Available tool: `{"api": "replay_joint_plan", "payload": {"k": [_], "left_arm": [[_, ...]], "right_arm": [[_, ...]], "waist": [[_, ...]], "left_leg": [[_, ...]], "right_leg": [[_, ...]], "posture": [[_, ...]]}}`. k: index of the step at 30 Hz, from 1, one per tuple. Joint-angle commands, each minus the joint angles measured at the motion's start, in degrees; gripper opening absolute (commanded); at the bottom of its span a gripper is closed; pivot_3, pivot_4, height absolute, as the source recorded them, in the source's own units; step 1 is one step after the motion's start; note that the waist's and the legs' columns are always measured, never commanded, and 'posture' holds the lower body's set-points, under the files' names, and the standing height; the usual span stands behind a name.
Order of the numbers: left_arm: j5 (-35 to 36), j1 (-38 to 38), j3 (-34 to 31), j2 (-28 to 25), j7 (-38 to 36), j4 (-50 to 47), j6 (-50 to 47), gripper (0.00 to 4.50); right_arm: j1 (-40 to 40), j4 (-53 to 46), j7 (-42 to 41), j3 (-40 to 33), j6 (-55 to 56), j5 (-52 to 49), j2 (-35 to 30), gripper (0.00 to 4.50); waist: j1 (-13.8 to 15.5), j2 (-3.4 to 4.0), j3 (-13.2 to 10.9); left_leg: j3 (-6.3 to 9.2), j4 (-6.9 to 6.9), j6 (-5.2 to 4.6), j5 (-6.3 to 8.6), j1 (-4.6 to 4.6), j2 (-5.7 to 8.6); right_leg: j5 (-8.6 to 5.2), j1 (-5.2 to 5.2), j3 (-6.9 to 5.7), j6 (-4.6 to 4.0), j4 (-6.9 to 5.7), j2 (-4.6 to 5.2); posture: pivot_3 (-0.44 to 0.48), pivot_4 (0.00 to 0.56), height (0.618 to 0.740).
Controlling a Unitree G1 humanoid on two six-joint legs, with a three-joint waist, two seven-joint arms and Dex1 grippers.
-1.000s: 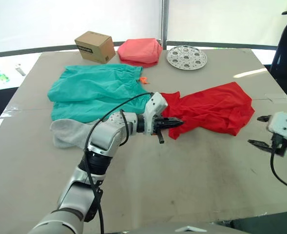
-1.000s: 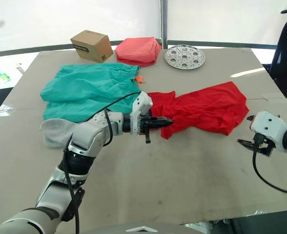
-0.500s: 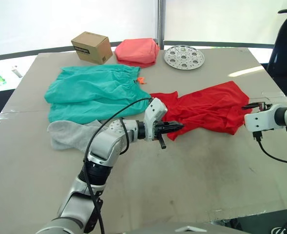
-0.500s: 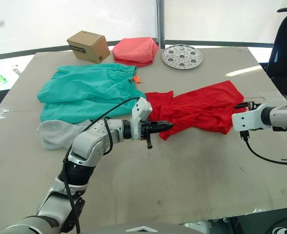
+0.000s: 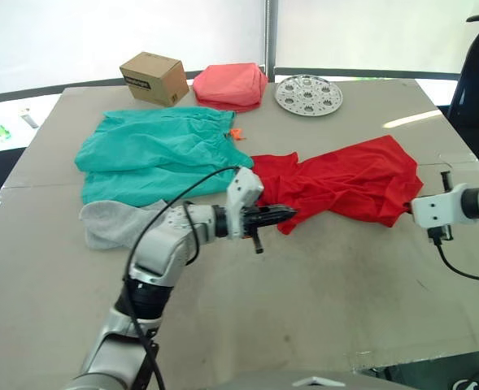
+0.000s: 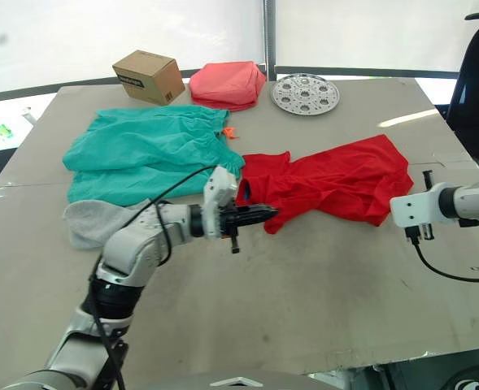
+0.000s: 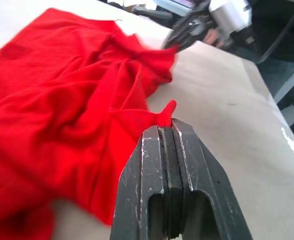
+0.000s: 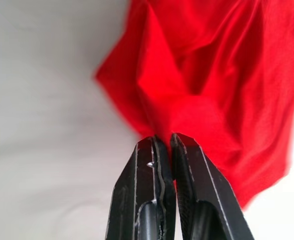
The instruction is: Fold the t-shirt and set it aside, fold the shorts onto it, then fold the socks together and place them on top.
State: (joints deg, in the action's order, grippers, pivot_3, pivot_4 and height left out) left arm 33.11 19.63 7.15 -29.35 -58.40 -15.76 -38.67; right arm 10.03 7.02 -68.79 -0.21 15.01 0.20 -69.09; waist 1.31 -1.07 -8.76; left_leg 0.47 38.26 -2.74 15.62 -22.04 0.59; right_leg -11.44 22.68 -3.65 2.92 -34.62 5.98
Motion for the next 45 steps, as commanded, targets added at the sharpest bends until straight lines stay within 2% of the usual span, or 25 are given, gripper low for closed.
{"api": "replay_joint_plan", "payload": {"k": [1, 3, 7, 9, 11, 14, 16, 19, 21, 22, 23, 25, 27, 28, 30, 33, 34, 35, 36, 38, 39, 42, 45], "left_arm": [[16.4, -5.2, -8.6, -8.3, -8.6, -9.5, -9.1, 0.0], [27.8, -7.9, -13.2, -15.3, -12.2, -11.7, -17.4, 0.0], [39.8, -13.2, -19.9, -28.0, -18.8, -13.6, -26.7, 0.0], [40.5, -12.4, -20.0, -30.2, -18.8, -12.3, -27.7, 0.0], [34.7, -8.1, -16.1, -28.2, -15.1, -9.3, -24.6, 0.0], [19.7, 4.1, -8.4, -18.5, -3.2, 1.9, -16.3, 0.0], [11.6, 12.1, -5.1, -13.7, 0.7, 10.8, -11.0, 0.0], [-1.7, 33.5, -8.2, -4.8, 17.4, 37.7, 6.7, 0.0], [-7.1, 47.2, -12.5, -5.2, 27.2, 53.7, 20.7, 0.0], [-8.4, 52.7, -14.1, -6.3, 28.8, 59.3, 27.0, 0.0], [-9.7, 57.4, -15.2, -7.4, 29.7, 63.8, 33.1, 0.0], [-11.4, 64.3, -17.0, -9.5, 29.0, 68.7, 42.4, 0.0], [-12.8, 67.9, -17.8, -11.3, 26.6, 69.8, 47.7, 0.0], [-12.8, 68.4, -18.2, -12.0, 24.5, 68.8, 48.9, 0.0], [-11.6, 66.7, -19.1, -12.7, 20.4, 64.1, 47.8, 0.0], [-4.9, 53.8, -19.6, -13.6, 14.1, 44.1, 35.6, 0.0], [2.0, 43.9, -21.0, -14.8, 14.4, 32.0, 25.5, 0.0], [6.4, 35.7, -22.3, -15.7, 15.2, 22.7, 18.8, 0.0], [9.9, 26.7, -23.8, -16.6, 16.4, 14.0, 13.4, 0.0], [20.6, 11.8, -26.0, -18.8, 16.0, 0.1, 2.8, 0.0], [24.6, 6.7, -26.9, -19.8, 15.8, -4.6, -0.7, 0.0], [27.0, -10.4, -29.7, -21.3, 12.1, -13.0, -4.1, 0.0], [22.2, -22.7, -28.4, -19.9, 10.9, -17.3, -1.9, 0.0]], "right_arm": [[-17.6, -18.8, -13.8, -23.6, -21.1, -14.9, -2.9, 0.09], [-26.4, -27.2, -19.2, -36.1, -31.8, -16.6, -1.0, 0.09], [-34.1, -37.7, -23.6, -51.0, -47.9, -22.1, 0.7, 0.09], [-33.2, -39.0, -21.5, -51.6, -51.8, -23.8, 0.3, 0.09], [-29.3, -37.1, -15.9, -46.4, -51.3, -23.1, -0.8, 0.09], [-15.4, -29.0, -4.5, -30.1, -46.2, -18.1, -0.9, 0.09], [-4.2, -22.5, 0.0, -19.8, -43.5, -14.1, 1.1, 0.09], [27.8, 1.3, 12.6, -2.8, -34.4, -0.6, 13.2, 0.09], [46.1, 17.1, 19.2, 2.6, -23.3, 6.1, 18.8, 0.09], [53.8, 24.0, 21.9, 4.4, -17.5, 8.5, 20.5, 0.09], [60.7, 30.7, 25.1, 5.6, -12.0, 10.4, 21.8, 0.09], [71.9, 41.1, 30.4, 6.8, -4.7, 12.6, 22.8, 0.09], [79.0, 47.8, 32.3, 6.9, 0.4, 13.1, 22.4, 0.09], [81.3, 50.1, 31.7, 6.5, 2.0, 12.7, 21.9, 0.09], [82.7, 52.6, 28.8, 6.0, 4.5, 11.7, 20.6, 0.09], [77.0, 51.6, 20.9, 4.4, 5.1, 8.2, 18.2, 0.09], [70.5, 48.9, 17.7, 3.5, 5.0, 6.3, 17.1, 0.09], [65.3, 46.4, 16.0, 2.6, 4.4, 4.8, 16.5, 0.09], [59.5, 43.0, 15.0, 1.4, 3.0, 2.9, 16.1, 0.09], [48.9, 35.6, 13.6, -1.0, -0.9, -0.4, 15.4, 0.09], [45.0, 32.3, 13.6, -2.2, -3.2, -1.6, 15.2, 0.09], [30.7, 21.0, 13.7, -5.9, -8.9, -4.4, 13.6, 0.09], [10.8, 6.6, 13.6, -12.1, -18.2, -8.1, 12.8, 0.09]], "waist": [[-0.1, 0.13, 0.0], [-0.3, 0.25, -0.1], [-0.5, 0.22, 0.0], [-0.5, 0.23, 0.0], [-0.3, 0.26, 0.0], [0.1, 0.23, 0.0], [0.2, -0.06, -0.1], [-0.4, -0.74, -0.4], [-1.1, -0.89, -0.6], [-2.3, -0.92, -0.9], [-2.4, -0.92, -0.9], [-2.8, -0.9, -0.8], [-3.0, -0.86, -0.6], [-2.9, -0.87, -0.4], [-2.7, -0.73, -0.2], [-2.1, -0.62, -0.2], [-2.0, -0.63, -0.2], [-2.1, -0.58, -0.2], [-2.0, -0.47, -0.4], [-2.3, -0.25, -0.6], [-2.2, -0.05, -0.7], [-2.1, 0.49, -1.1], [-1.3, 0.83, -0.8]], "left_leg": [[0.0, 0.04, 0.1, -0.01, 0.15, -0.1], [0.02, 0.04, -0.16, 0.17, 0.07, -0.17], [-0.01, 0.1, 0.01, 0.32, 0.41, -0.24], [-0.03, 0.11, 0.11, 0.37, 0.38, -0.24], [-0.05, 0.12, 0.13, 0.38, 0.38, -0.21], [-0.09, 0.15, 0.11, 0.37, 0.29, -0.05], [-0.11, 0.16, 0.06, 0.27, 0.23, 0.18], [-0.2, 0.22, 0.05, -0.31, 0.11, 0.27], [-0.14, 0.09, 0.34, -0.6, -0.33, 0.4], [-0.1, 0.02, 0.42, -0.69, -0.5, 0.4], [-0.23, -0.12, 0.6, -0.83, -0.99, 0.43], [-0.28, -0.75, 0.7, -0.94, -0.93, 0.4], [-0.28, -1.62, 0.75, -0.94, -0.85, 0.39], [-0.23, -1.94, 0.79, -0.92, -0.74, 0.38], [-0.19, -1.94, 0.88, -0.87, -0.71, 0.22], [-0.39, -1.97, 0.55, -0.62, -0.71, 0.1], [-0.34, -1.76, 0.44, -0.55, -0.82, 0.06], [-0.42, -1.65, 0.43, -0.55, -0.89, 0.06], [-0.24, -1.28, 0.26, -0.45, -0.73, 0.02], [-0.25, -0.76, 0.12, -0.39, -0.87, 0.09], [-0.33, -0.48, 0.11, -0.38, -0.8, 0.15], [-0.42, 0.04, 0.12, -0.36, -0.75, 0.18], [-0.56, 0.01, 0.42, -0.35, -0.19, 0.18]], "right_leg": [[0.07, -0.13, 0.01, 0.12, -0.01, -0.04], [-0.02, -0.11, 0.03, -0.04, 0.08, 0.12], [-0.18, -0.25, 0.0, 0.26, 0.04, 0.07], [-0.18, -0.19, 0.04, 0.27, 0.03, 0.08], [-0.19, -0.18, 0.04, 0.27, 0.08, 0.08], [-0.19, -0.17, 0.04, 0.28, 0.2, 0.14], [-0.15, -0.1, 0.07, 0.27, 0.17, 0.01], [0.56, -0.01, 0.3, 0.37, 0.17, -0.15], [1.18, 0.47, 0.53, 0.19, 0.57, -0.38], [1.36, 0.73, 0.71, 0.05, 0.69, -0.55], [1.64, 1.37, 0.88, 0.19, 0.78, -0.75], [1.66, 1.56, 0.95, 0.17, 0.8, -0.76], [1.61, 1.92, 0.81, 0.17, 1.04, -0.75], [1.62, 1.97, 0.34, 0.17, 0.96, -0.7], [1.62, 1.76, -0.39, 0.17, 0.79, -0.68], [1.5, 1.13, -0.84, 0.32, 1.23, -0.59], [1.33, 0.85, -0.88, 0.58, 1.5, -0.49], [1.28, 0.56, -0.84, 0.65, 1.98, -0.43], [1.25, 0.25, -0.71, 0.67, 1.91, -0.34], [1.31, 0.1, -0.57, 0.72, 1.87, -0.3], [1.35, 0.09, -0.32, 0.71, 1.69, -0.18], [1.39, 0.13, -0.09, 0.65, 1.38, -0.07], [1.19, -0.02, -0.05, 0.43, 0.79, -0.09]], "posture": [[0.0, 0.15, 0.74], [0.0, 0.15, 0.74], [0.0, 0.15, 0.74], [0.0, 0.15, 0.74], [0.0, 0.15, 0.74], [0.0, 0.15, 0.74], [0.0, 0.15, 0.74], [0.0, 0.15, 0.74], [0.0, 0.15, 0.74], [0.0, 0.15, 0.74], [0.0, 0.15, 0.74], [0.0, 0.15, 0.74], [0.0, 0.15, 0.74], [0.0, 0.15, 0.74], [0.0, 0.15, 0.74], [0.0, 0.15, 0.74], [0.0, 0.15, 0.74], [0.0, 0.15, 0.74], [0.0, 0.15, 0.74], [0.0, 0.15, 0.74], [0.0, 0.15, 0.74], [0.0, 0.15, 0.74], [0.0, 0.15, 0.74]]}}
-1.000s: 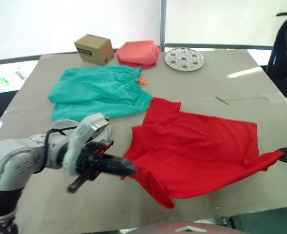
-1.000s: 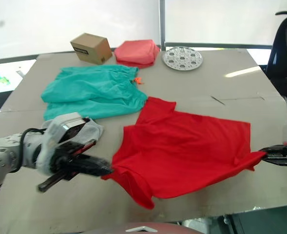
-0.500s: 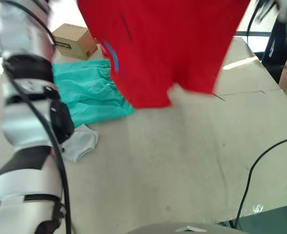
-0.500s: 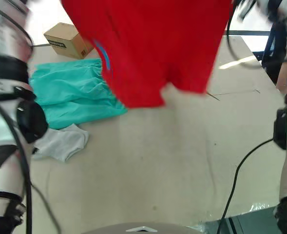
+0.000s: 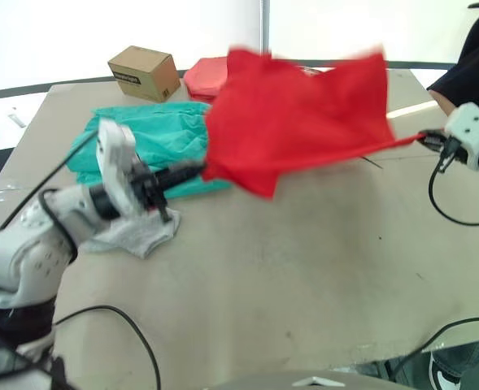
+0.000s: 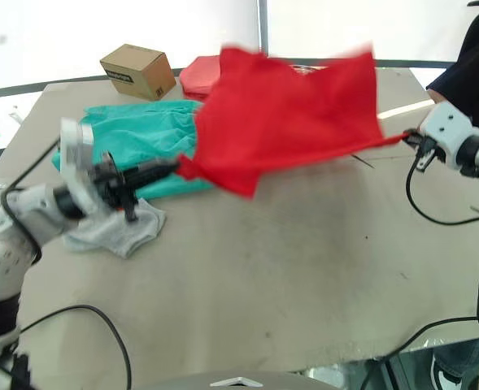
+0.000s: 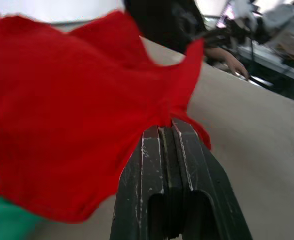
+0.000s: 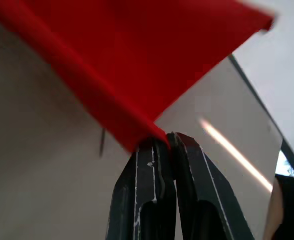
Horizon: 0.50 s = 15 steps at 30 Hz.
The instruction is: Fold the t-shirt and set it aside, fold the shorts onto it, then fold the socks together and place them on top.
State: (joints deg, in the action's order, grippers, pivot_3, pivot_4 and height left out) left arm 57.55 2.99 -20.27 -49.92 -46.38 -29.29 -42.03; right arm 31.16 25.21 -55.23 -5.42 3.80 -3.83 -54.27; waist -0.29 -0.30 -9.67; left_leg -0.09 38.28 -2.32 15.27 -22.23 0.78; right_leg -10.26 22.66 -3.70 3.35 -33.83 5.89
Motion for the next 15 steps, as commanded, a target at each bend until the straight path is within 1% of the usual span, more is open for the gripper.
{"api": "replay_joint_plan", "payload": {"k": [1, 3, 5, 7, 9, 10, 12, 13, 15], "left_arm": [[-5.4, -8.3, 0.5, 1.0, -1.1, -4.2, 3.2, 0.0], [-9.2, -10.9, 2.8, 1.0, -1.9, -5.1, 5.3, 0.0], [-11.6, -12.1, 5.2, 0.9, -2.8, -5.7, 6.3, 0.0], [-13.4, -11.7, 6.9, 0.7, -3.5, -5.0, 7.0, 0.0], [-14.9, -10.2, 7.7, 0.9, -4.0, -2.9, 7.9, 0.0], [-15.1, -9.8, 8.0, 0.9, -4.4, -2.3, 7.8, 0.0], [-16.4, -9.6, 8.6, 0.8, -5.7, -1.4, 8.5, 0.0], [-16.0, -8.7, 8.5, 1.6, -5.3, -0.8, 8.5, 0.0], [-11.8, -2.9, 6.7, 5.0, -0.9, 2.0, 6.0, 0.0]], "right_arm": [[-15.4, -15.4, 0.1, -8.3, -9.6, -5.0, -2.0, 0.09], [-21.1, -20.6, 1.2, -9.8, -12.7, -5.6, -1.5, 0.09], [-24.1, -23.6, 2.6, -10.1, -14.1, -5.4, -1.0, 0.09], [-24.7, -25.3, 3.8, -10.3, -15.8, -5.7, -0.4, 0.09], [-24.6, -26.1, 4.8, -10.4, -16.7, -5.7, -0.4, 0.09], [-24.9, -26.6, 4.9, -10.6, -17.2, -5.9, -0.5, 0.09], [-25.6, -27.4, 5.6, -11.3, -18.0, -5.8, -0.7, 0.09], [-26.2, -27.9, 5.5, -11.6, -18.2, -6.0, -0.8, 0.09], [-25.5, -29.0, 6.0, -12.2, -19.1, -6.9, -0.2, 0.09]], "waist": [[0.8, 0.1, 0.2], [1.0, 0.03, 0.3], [1.0, 0.03, 0.4], [0.8, -0.03, 0.4], [0.9, -0.15, 0.5], [1.0, -0.16, 0.5], [1.2, -0.2, 0.5], [1.2, -0.21, 0.5], [1.2, -0.22, 0.5]], "left_leg": [[-0.03, -0.03, -0.19, 0.11, 0.34, -0.01], [-0.1, -0.02, -0.27, 0.16, 0.52, -0.08], [-0.25, 0.06, -0.32, 0.16, 0.48, -0.08], [-0.55, 0.07, -0.43, 0.15, 0.49, -0.07], [-0.68, 0.06, -0.55, 0.15, 0.47, -0.09], [-0.69, 0.06, -0.79, 0.07, 0.47, -0.1], [-0.7, 0.03, -0.86, 0.11, 0.41, -0.22], [-0.69, 0.01, -0.88, 0.12, 0.38, -0.27], [-0.69, -0.01, -0.94, 0.17, 0.33, -0.34]], "right_leg": [[-0.19, -0.27, 0.02, 0.1, -0.07, -0.01], [-0.25, -0.42, 0.05, 0.1, -0.06, -0.07], [-0.23, -0.31, 0.21, 0.13, -0.07, -0.09], [-0.22, -0.18, 0.5, 0.15, -0.13, -0.09], [-0.21, -0.03, 0.62, 0.15, -0.17, -0.12], [-0.21, 0.02, 0.63, 0.14, -0.19, -0.16], [-0.22, 0.06, 0.65, 0.11, -0.14, -0.31], [-0.14, 0.07, 0.65, -0.06, -0.12, -0.38], [-0.13, 0.09, 0.66, -0.2, -0.05, -0.46]], "posture": [[0.0, 0.15, 0.74], [0.0, 0.15, 0.74], [0.0, 0.15, 0.74], [0.0, 0.15, 0.74], [0.0, 0.15, 0.74], [0.0, 0.15, 0.74], [0.0, 0.15, 0.74], [0.0, 0.15, 0.74], [0.0, 0.15, 0.74]]}}
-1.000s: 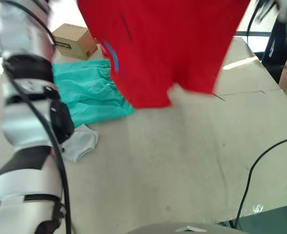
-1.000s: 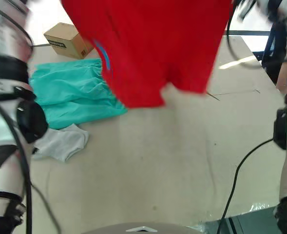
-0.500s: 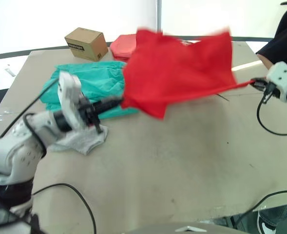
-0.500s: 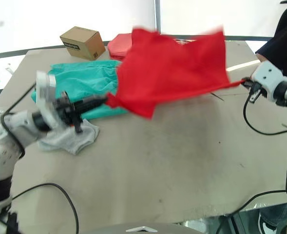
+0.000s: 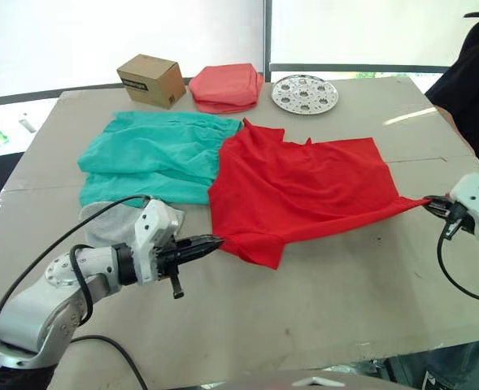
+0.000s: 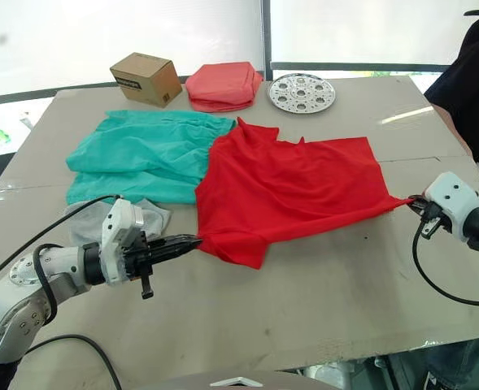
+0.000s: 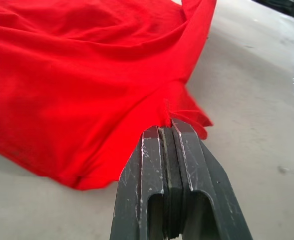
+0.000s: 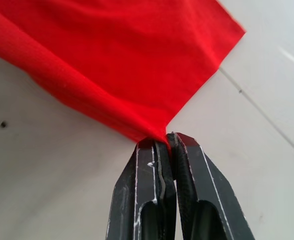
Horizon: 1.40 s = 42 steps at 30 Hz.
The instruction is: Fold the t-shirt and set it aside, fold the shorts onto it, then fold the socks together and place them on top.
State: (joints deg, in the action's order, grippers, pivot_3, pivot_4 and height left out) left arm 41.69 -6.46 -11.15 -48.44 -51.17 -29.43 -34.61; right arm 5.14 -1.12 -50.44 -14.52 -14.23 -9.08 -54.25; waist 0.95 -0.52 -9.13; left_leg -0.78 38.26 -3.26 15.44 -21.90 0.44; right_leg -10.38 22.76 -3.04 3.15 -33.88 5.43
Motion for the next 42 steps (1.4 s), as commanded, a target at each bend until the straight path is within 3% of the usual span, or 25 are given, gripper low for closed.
{"api": "replay_joint_plan", "payload": {"k": [1, 5, 7, 9, 11, 13, 15, 17, 19, 21, 24, 27, 31, 37, 42], "left_arm": [[5.3, 10.5, -3.0, 4.8, 5.8, 4.4, -2.2, 0.0], [0.0, 32.9, -2.2, 8.9, 11.6, 21.9, 0.0, 0.0], [-5.7, 46.6, -0.6, 11.2, 14.7, 35.9, 5.0, 0.0], [-13.1, 62.7, -0.9, 13.1, 19.9, 53.9, 17.6, 0.0], [-14.6, 75.2, -3.7, 12.9, 20.1, 65.0, 25.9, 0.0], [-10.5, 81.1, -6.8, 11.2, 15.6, 66.5, 24.3, 0.0], [-5.8, 80.7, -8.5, 8.9, 10.1, 61.6, 16.9, 0.0], [1.3, 75.3, -9.9, 5.6, 6.3, 52.3, 4.6, 0.0], [9.8, 65.1, -11.6, 1.7, 3.7, 40.3, -8.4, 0.0], [13.9, 59.3, -13.1, 0.0, 4.0, 33.9, -13.8, 0.0], [25.6, 40.8, -19.7, -3.8, 2.3, 20.3, -26.8, 0.0], [33.1, 17.9, -25.7, -6.0, -3.0, 6.7, -34.7, 0.0], [27.2, -1.8, -24.6, -4.8, -9.1, -4.4, -29.9, 0.0], [15.7, -12.6, -17.0, -3.9, -13.7, -6.9, -19.1, 0.0], [11.9, -22.0, -17.5, -9.1, -23.0, -5.2, -16.9, 0.0]], "right_arm": [[2.3, -2.9, 1.6, -3.0, -2.3, -2.6, 0.4, 0.09], [18.2, 2.6, 3.3, 1.3, -4.4, -3.2, 3.2, 0.09], [30.7, 11.6, 4.5, 6.4, -0.5, 0.7, 5.7, 0.09], [48.5, 27.5, 10.3, 10.9, 9.1, 7.7, 9.1, 0.09], [62.9, 39.1, 13.6, 12.1, 17.1, 10.5, 10.3, 0.09], [70.5, 42.7, 12.2, 11.0, 19.9, 9.1, 9.3, 0.09], [72.5, 41.8, 9.6, 9.5, 20.6, 7.3, 7.1, 0.09], [69.2, 36.3, 6.6, 7.6, 17.6, 4.6, 4.5, 0.09], [60.2, 27.5, 4.1, 4.9, 14.0, 2.2, 1.5, 0.09], [54.3, 22.0, 3.2, 3.5, 11.8, 0.8, 0.0, 0.09], [33.4, 7.4, 1.2, -4.3, 2.8, -3.6, -1.6, 0.09], [10.9, -4.6, -1.1, -14.7, -4.3, -7.1, 0.0, 0.09], [-6.1, -13.2, -2.3, -20.8, -10.3, -11.7, 3.7, 0.09], [-23.9, -20.7, -8.6, -20.8, -12.5, -14.7, 4.8, 0.09], [-33.3, -24.3, -14.6, -23.9, -15.9, -16.9, 2.1, 0.09]], "waist": [[0.2, 0.02, 0.0], [0.1, -0.11, -0.1], [-0.3, -0.37, 0.0], [-1.0, -0.67, -0.2], [-1.8, -0.87, -0.3], [-1.9, -0.9, -0.3], [-2.1, -0.91, 0.0], [-2.1, -0.89, 0.2], [-2.1, -0.89, 0.3], [-2.0, -0.82, 0.2], [-1.5, -0.8, 0.1], [-1.3, -0.49, 0.0], [-1.3, 0.25, -0.2], [-1.3, 0.57, 0.3], [-1.2, -0.12, 0.8]], "left_leg": [[0.0, 0.0, -0.02, 0.01, -0.02, -0.01], [-0.02, 0.24, -0.09, 0.02, -0.05, 0.04], [-0.15, 0.27, -0.1, 0.01, 0.14, 0.09], [-0.17, 0.31, -0.15, -0.02, 0.17, 0.28], [-0.13, 0.11, -0.1, -0.25, -0.07, 0.44], [-0.23, -0.18, 0.23, -0.44, -0.34, 0.45], [-0.22, -0.75, 0.25, -0.42, -0.58, 0.37], [-0.15, -1.06, 0.29, -0.38, -0.59, 0.3], [-0.13, -1.13, 0.31, -0.34, -0.63, 0.06], [0.01, -1.01, 0.4, -0.19, -0.63, -0.1], [-0.04, -0.75, 0.27, 0.29, -1.1, -0.2], [-0.13, -0.24, 0.34, 0.26, -0.65, -0.21], [-0.5, 0.08, 0.4, 0.53, -0.11, -0.17], [-0.54, 0.08, 0.31, 0.58, 0.14, -0.19], [-0.68, 0.14, 0.11, 0.66, 0.16, -0.15]], "right_leg": [[-0.01, 0.01, 0.0, -0.01, 0.02, -0.01], [0.12, -0.04, 0.05, 0.29, 0.05, -0.06], [0.12, -0.17, 0.2, 0.31, 0.02, -0.06], [0.14, -0.12, 0.44, 0.32, 0.02, -0.33], [0.52, 0.24, 0.7, 0.29, 0.17, -0.43], [0.82, 0.7, 0.9, 0.25, 0.07, -0.43], [0.78, 1.27, 0.83, 0.27, 0.18, -0.38], [0.79, 1.41, 0.12, 0.28, 0.05, -0.31], [0.79, 1.31, -0.38, 0.29, 0.1, -0.24], [0.75, 1.09, -0.63, 0.35, 0.11, -0.18], [0.46, 0.87, -0.89, 0.74, 0.65, -0.16], [0.22, 0.06, -0.86, 0.45, 0.94, -0.05], [0.05, -0.27, -0.59, 0.44, 0.76, 0.24], [0.02, -0.18, -0.39, 0.43, 0.58, 0.61], [-0.09, 0.27, -0.21, 0.22, 0.01, 0.55]], "posture": [[0.0, 0.15, 0.74], [0.0, 0.15, 0.74], [0.0, 0.15, 0.74], [0.0, 0.15, 0.74], [0.0, 0.15, 0.74], [0.0, 0.15, 0.74], [0.0, 0.15, 0.74], [0.0, 0.15, 0.74], [0.0, 0.15, 0.74], [0.0, 0.15, 0.74], [0.0, 0.15, 0.74], [0.0, 0.15, 0.74], [0.0, 0.15, 0.74], [0.0, 0.15, 0.74], [0.0, 0.15, 0.74]]}}
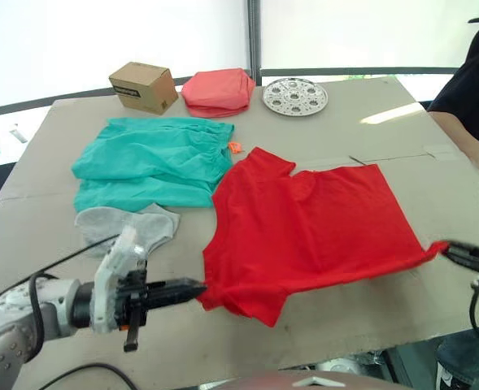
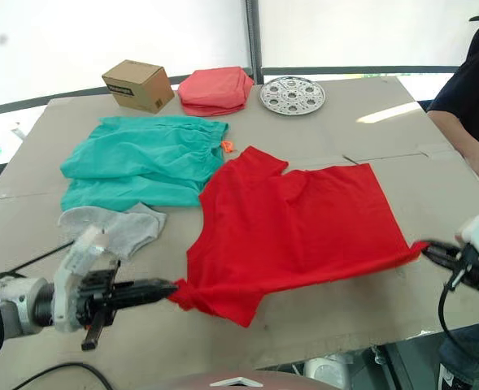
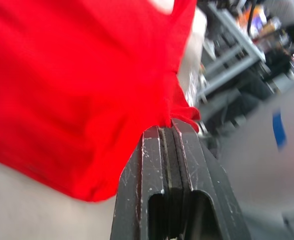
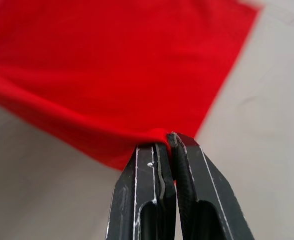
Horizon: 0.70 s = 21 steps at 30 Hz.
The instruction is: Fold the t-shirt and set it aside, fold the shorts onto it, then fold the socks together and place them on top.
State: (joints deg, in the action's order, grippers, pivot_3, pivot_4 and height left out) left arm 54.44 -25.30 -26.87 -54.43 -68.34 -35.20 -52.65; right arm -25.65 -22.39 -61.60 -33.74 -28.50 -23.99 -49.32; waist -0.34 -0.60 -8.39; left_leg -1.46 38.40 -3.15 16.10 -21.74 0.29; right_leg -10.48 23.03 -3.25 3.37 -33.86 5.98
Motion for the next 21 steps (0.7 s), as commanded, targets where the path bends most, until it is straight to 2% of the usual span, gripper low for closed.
{"api": "replay_joint_plan", "payload": {"k": [1, 4, 8, 11, 14, 17, 21], "left_arm": [[-0.8, -4.7, -2.3, -4.3, -7.8, 1.0, 0.9, 0.0], [-1.9, -9.1, -3.5, -8.2, -13.7, 1.8, 0.9, 0.0], [0.4, -7.8, -4.0, -11.0, -16.1, 3.2, -1.0, 0.0], [1.1, -0.5, -1.1, -9.2, -11.3, 5.2, -0.7, 0.0], [-1.2, 10.4, 3.0, -6.3, -4.8, 9.8, 0.5, 0.0], [-6.8, 17.9, 7.7, -5.4, -2.4, 13.5, 4.7, 0.0], [-10.2, 26.9, 12.2, -2.5, 1.8, 17.7, 6.7, 0.0]], "right_arm": [[-3.9, -3.2, -4.7, -5.2, -1.6, -1.8, -3.6, 0.09], [-6.0, -2.7, -6.5, -6.6, -3.6, -2.1, -5.8, 0.09], [-8.0, -2.2, -9.8, -7.0, -4.0, -1.5, -8.5, 0.09], [-3.9, -0.9, -8.4, -5.4, -3.4, -1.6, -9.6, 0.09], [1.7, 0.7, -7.3, -2.6, -3.0, -1.3, -10.5, 0.09], [7.8, 3.8, -4.7, 1.8, -1.9, 1.2, -11.7, 0.09], [14.2, 6.3, -2.5, 7.1, -0.6, 3.4, -12.3, 0.09]], "waist": [[0.2, -0.03, 0.0], [0.7, -0.1, 0.1], [1.5, -0.09, 0.0], [1.8, -0.04, 0.0], [1.8, 0.0, -0.1], [1.6, -0.19, -0.1], [1.5, -0.33, -0.1]], "left_leg": [[0.01, -0.06, -0.02, 0.01, -0.1, -0.01], [0.05, -0.21, -0.21, 0.01, -0.09, -0.1], [0.02, -0.16, -0.22, 0.12, -0.11, -0.26], [0.06, -0.05, 0.03, 0.26, -0.13, -0.3], [0.04, -0.02, 0.03, 0.26, -0.11, -0.31], [0.04, -0.01, 0.02, 0.25, -0.11, -0.32], [0.01, -0.03, -0.21, 0.09, -0.13, -0.31]], "right_leg": [[-0.07, 0.14, -0.02, -0.14, -0.01, -0.05], [-0.2, 0.18, -0.16, -0.69, 0.02, -0.32], [-0.41, 0.21, -0.26, -0.45, 0.04, -0.38], [-0.42, 0.18, -0.39, -0.41, 0.0, -0.21], [-0.42, 0.16, -0.42, -0.4, 0.01, -0.19], [-0.41, 0.16, -0.47, -0.4, 0.0, -0.21], [-0.3, 0.16, -0.34, -0.56, -0.03, -0.63]], "posture": [[0.0, 0.15, 0.74], [0.0, 0.15, 0.74], [0.0, 0.15, 0.74], [0.0, 0.15, 0.74], [0.0, 0.15, 0.74], [0.0, 0.15, 0.74], [0.0, 0.15, 0.74]]}}
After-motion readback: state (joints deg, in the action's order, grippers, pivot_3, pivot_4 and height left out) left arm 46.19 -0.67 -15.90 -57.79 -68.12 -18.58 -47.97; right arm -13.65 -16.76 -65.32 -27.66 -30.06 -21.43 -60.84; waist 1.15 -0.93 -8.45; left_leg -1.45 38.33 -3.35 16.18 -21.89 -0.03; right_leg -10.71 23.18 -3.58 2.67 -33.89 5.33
